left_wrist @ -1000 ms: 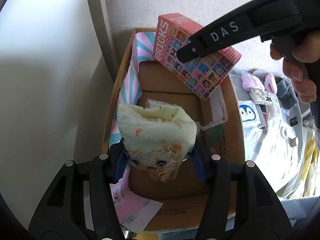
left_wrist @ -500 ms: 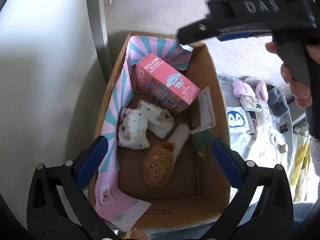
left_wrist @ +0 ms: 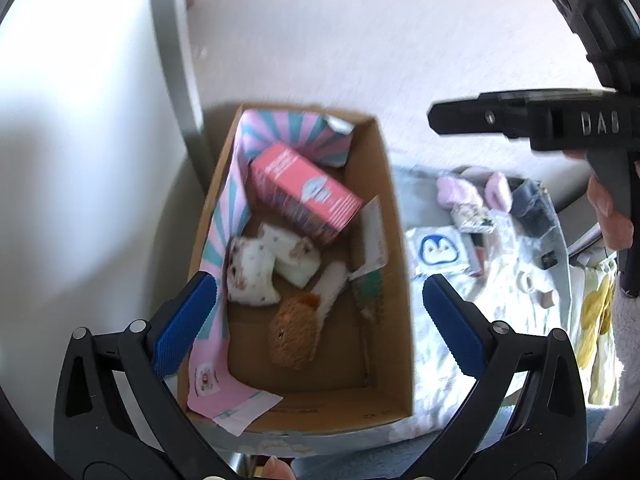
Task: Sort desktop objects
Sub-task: 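Return both tools to the table items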
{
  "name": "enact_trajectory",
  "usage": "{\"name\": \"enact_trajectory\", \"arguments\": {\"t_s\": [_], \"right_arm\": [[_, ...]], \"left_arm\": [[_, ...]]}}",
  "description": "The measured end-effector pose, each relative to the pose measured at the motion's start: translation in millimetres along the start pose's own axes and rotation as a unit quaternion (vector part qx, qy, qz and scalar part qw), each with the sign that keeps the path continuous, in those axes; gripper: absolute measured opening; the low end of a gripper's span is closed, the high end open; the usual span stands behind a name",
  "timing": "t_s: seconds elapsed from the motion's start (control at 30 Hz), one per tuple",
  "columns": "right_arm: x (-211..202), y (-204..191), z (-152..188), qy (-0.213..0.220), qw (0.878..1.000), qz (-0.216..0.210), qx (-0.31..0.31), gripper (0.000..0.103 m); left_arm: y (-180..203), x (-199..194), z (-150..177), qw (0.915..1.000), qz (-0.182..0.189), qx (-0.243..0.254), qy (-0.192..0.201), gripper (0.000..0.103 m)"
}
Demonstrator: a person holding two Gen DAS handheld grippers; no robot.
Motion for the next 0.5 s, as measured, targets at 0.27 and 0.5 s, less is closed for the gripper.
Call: {"name": "enact_trajectory", "arguments": {"t_s": [0.27, 0.5], "right_arm": [[-93, 34, 17, 0.040, 0.999, 0.027, -0.002, 0.089], [-159, 95, 63, 0.077, 0.993, 0.090, 0.028, 0.089]], "left_arm": [[51, -33, -25, 0.9975, 0.005, 0.054, 0.045, 0.103], [108, -25, -30, 0.9956, 0.047, 0.075, 0.033, 0.103]]}}
Point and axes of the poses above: each gripper's, at about its wrist camera, not at the fingertips, and x roughly the way its jaws point, y to its right, z to its underside, the point moved 9 cm from there along x, roughly the way its jaws point, and after that the axes turned 4 degrees about y, right-handed, at the moved point
